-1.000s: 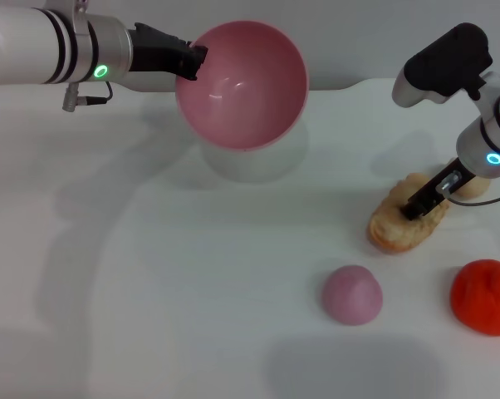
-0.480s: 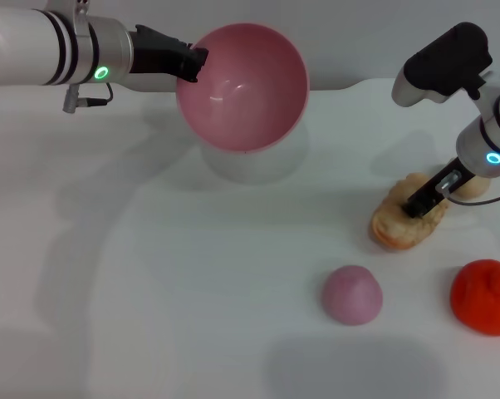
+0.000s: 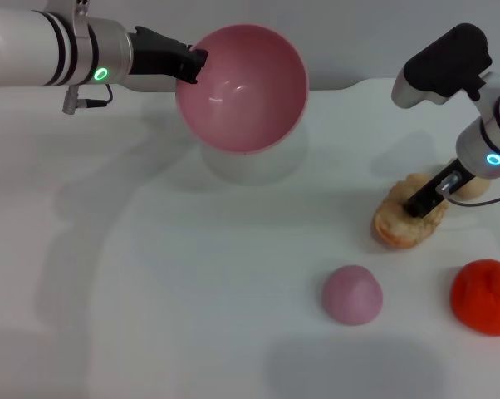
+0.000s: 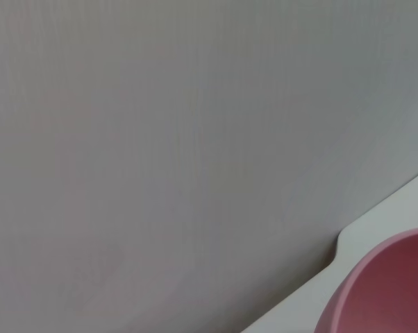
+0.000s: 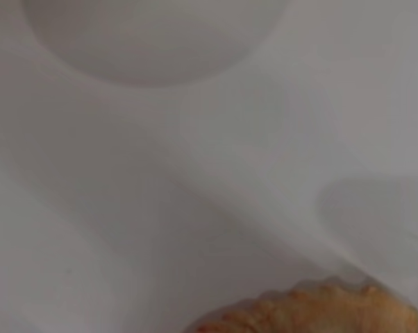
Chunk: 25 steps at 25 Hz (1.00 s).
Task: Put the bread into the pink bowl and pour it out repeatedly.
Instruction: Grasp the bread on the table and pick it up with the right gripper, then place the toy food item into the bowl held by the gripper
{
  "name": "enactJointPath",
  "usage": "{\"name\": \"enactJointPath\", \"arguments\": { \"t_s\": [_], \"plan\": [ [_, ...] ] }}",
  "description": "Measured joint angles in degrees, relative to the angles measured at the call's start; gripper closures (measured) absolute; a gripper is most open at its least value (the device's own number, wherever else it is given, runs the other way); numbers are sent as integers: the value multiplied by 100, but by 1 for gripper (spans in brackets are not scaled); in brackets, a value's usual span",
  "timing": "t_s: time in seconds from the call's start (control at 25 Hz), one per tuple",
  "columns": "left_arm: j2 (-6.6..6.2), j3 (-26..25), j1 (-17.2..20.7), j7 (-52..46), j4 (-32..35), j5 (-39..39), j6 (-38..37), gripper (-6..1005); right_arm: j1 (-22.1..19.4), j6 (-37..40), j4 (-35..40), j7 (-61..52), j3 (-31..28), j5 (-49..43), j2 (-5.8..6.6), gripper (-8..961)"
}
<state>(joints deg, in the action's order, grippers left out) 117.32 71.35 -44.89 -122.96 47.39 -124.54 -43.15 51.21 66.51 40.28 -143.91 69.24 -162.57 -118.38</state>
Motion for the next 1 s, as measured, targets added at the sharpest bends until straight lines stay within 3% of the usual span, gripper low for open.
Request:
{"name": "enactJointPath", "arguments": {
  "t_s": [0.44,1.0],
  "plan": [
    [0,0,6,0,-3,0,30,953,-183,-32,272,29,2,13,-32,734],
    [-17,-136,52,0,-32,0,42,952,-857,-249,2673,66,0,492,-51,754]
  ]
}}
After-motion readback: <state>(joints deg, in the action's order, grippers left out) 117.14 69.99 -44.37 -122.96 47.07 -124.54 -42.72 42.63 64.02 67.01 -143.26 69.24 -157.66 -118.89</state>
